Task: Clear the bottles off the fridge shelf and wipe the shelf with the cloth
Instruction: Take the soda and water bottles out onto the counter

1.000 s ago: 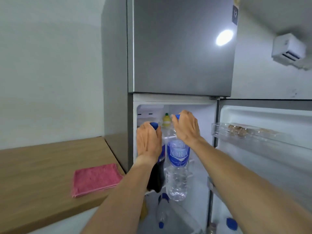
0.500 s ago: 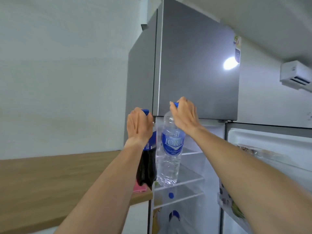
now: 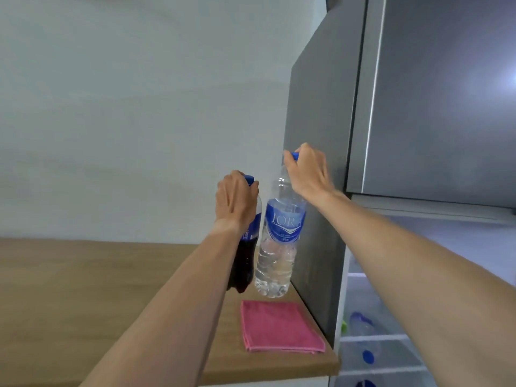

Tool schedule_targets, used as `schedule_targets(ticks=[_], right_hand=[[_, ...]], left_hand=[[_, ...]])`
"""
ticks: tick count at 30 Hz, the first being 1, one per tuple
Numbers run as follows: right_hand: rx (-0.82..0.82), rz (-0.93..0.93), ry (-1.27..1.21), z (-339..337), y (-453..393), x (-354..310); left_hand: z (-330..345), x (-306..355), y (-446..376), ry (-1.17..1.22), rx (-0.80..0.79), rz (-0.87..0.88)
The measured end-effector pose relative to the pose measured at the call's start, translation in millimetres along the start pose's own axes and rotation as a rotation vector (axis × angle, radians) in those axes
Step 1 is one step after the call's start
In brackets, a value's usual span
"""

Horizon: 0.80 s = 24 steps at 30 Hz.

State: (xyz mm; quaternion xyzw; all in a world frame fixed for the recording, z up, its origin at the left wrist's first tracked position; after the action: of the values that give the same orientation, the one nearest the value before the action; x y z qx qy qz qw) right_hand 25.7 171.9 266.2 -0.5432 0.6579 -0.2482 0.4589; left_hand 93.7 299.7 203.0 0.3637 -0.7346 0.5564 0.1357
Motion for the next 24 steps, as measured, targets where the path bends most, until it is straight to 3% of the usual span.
schedule_targets(ticks=[10, 20, 24], right_hand=[[-0.141, 0.009, -0.036, 109, -15, 18], [-0.171, -0.011, -0.041, 160, -31, 15], [-0.180, -0.012, 0.000, 163, -25, 18]], left_hand=[[6, -75, -31, -0.137, 0.039, -0.100], [13, -113, -49, -0.237, 0.029, -0.140], [12, -114, -45, -0.615, 0.059, -0.099]])
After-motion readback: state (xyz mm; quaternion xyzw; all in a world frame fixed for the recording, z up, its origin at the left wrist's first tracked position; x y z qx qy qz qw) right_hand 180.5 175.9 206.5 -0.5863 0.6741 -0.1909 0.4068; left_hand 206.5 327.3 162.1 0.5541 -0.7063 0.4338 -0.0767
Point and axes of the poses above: each hand's wrist, its own y-axis away from the middle knuckle, its own z-axis out of the palm, x = y × z, the point moved 1 cm from there along -y, towards the middle knuckle, and after that the axes turned 4 degrees about -x, right-handed, at the moved point
